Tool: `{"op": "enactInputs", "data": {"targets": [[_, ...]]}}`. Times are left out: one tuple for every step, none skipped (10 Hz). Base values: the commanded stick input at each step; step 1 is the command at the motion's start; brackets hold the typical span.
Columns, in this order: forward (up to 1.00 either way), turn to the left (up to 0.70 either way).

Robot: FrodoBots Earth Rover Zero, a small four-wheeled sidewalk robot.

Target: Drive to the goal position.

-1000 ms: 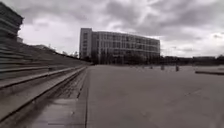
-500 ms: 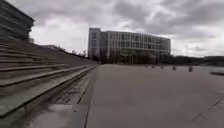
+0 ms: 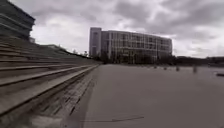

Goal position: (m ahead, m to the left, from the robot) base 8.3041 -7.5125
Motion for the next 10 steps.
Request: {"op": "enactInputs", "data": {"targets": [[0.7,0.0],[0.7,0.0],[0.7,0.0],[0.7,0.0],[0.7,0.0],[0.7,0.0],[0.7,0.09],[0.7,0.35],[0.7,0.35],[0.7,0.35]]}}
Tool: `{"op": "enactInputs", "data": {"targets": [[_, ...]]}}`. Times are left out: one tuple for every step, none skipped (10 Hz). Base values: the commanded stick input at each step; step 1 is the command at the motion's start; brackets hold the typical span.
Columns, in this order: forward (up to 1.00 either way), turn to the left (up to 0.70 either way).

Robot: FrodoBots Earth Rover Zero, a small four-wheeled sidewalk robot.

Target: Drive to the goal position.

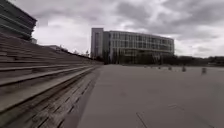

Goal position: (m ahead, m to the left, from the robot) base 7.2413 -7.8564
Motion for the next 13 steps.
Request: {"op": "enactInputs", "data": {"targets": [[0.7,0.35],[0.7,0.35],[0.7,0.35],[0.7,0.23],[0.7,0.0],[0.7,0.0],[0.7,0.0],[0.7,0.0],[0.7,0.0],[0.7,0.0],[0.7,0.0],[0.7,-0.12],[0.7,-0.34]]}}
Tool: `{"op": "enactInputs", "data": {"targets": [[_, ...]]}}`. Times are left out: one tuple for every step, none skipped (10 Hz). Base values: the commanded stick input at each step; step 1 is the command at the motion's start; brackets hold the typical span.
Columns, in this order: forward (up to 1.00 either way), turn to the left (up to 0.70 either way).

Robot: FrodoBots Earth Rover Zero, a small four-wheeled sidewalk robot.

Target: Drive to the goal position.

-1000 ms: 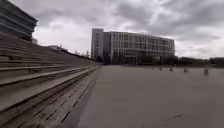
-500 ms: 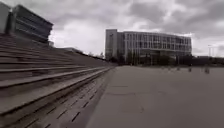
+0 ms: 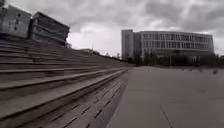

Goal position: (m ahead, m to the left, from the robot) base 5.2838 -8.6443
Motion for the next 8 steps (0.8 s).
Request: {"op": "enactInputs", "data": {"targets": [[0.7,-0.35],[0.7,-0.35],[0.7,-0.35],[0.7,-0.35],[0.7,-0.35],[0.7,-0.35],[0.7,-0.35],[0.7,-0.35]]}}
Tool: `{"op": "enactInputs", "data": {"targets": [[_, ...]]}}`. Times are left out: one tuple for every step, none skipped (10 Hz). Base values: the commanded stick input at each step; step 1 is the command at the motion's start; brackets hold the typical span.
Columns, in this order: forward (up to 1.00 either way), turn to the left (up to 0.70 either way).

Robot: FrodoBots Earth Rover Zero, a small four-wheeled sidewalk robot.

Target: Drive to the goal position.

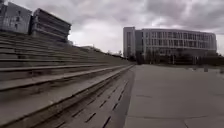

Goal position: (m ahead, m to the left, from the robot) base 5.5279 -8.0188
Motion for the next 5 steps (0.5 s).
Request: {"op": "enactInputs", "data": {"targets": [[0.7,-0.35],[0.7,-0.35],[0.7,-0.19],[0.7,0.0],[0.7,0.0]]}}
